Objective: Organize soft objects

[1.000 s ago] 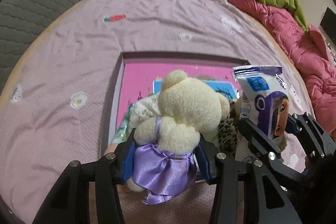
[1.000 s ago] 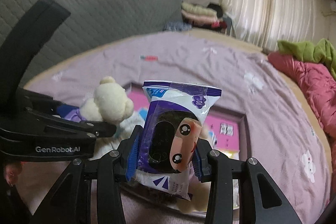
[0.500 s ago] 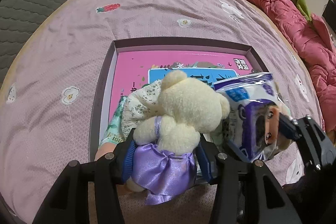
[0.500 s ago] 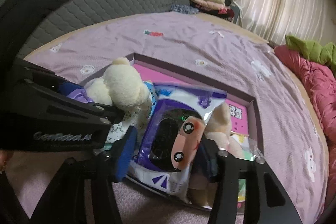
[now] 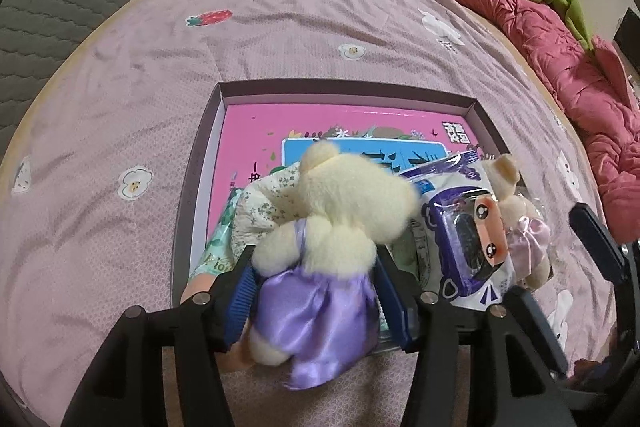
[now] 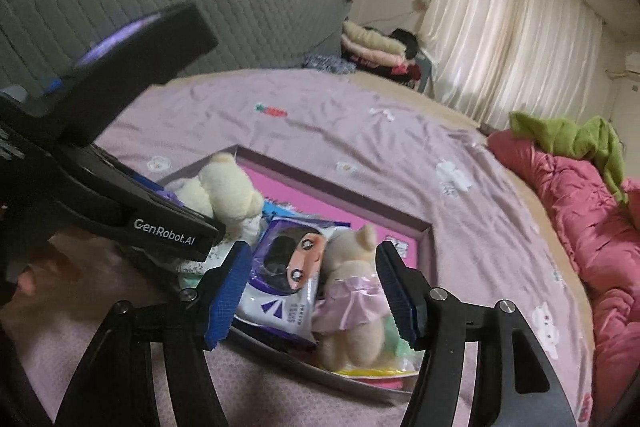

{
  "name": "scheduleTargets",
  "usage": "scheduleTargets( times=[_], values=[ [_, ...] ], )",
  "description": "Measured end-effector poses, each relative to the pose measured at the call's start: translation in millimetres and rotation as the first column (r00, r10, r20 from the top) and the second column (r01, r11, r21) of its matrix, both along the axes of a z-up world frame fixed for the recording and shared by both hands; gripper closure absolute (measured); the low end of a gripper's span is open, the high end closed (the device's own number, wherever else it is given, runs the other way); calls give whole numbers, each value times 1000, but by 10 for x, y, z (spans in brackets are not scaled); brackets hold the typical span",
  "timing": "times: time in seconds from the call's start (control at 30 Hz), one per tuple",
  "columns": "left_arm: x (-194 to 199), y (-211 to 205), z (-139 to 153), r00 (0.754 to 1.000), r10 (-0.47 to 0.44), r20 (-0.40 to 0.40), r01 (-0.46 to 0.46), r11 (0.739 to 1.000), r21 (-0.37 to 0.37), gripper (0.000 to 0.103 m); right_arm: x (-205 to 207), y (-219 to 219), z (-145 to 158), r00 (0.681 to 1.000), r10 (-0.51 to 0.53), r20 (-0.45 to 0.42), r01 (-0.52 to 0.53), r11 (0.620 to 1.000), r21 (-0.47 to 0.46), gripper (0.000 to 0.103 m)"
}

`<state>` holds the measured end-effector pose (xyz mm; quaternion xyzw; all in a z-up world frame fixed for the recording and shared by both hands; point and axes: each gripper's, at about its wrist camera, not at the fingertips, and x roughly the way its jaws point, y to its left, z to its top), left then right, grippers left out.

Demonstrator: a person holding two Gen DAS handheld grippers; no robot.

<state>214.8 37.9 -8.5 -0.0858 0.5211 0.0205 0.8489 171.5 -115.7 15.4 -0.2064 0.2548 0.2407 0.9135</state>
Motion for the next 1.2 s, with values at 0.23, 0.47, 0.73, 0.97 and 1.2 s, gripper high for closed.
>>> scheduleTargets(
  times=[0.23,0.47,0.73,0.97,1.2],
  values=[
    [-82,-1,66,999,4,33,-3,1000,-5,44,-91,-213,129,998,-59,11,58,995,79,27],
    [-358,-19,224,994,13,109,-13,1000,4,44,-169,-308,161,994,-106,-39,110,986,123,27],
    [-746,58,364,987,72,144,-73,997,4,40,-431,-293,277,990,-138,-16,138,980,140,27],
    [-1080,24,354,985,87,148,-91,996,18,40,-755,-301,297,985,-171,-8,170,977,130,27],
    [-1400,-120,323,986,63,157,-69,997,35,40,-989,-374,254,976,-211,-53,216,967,132,26]
  ],
)
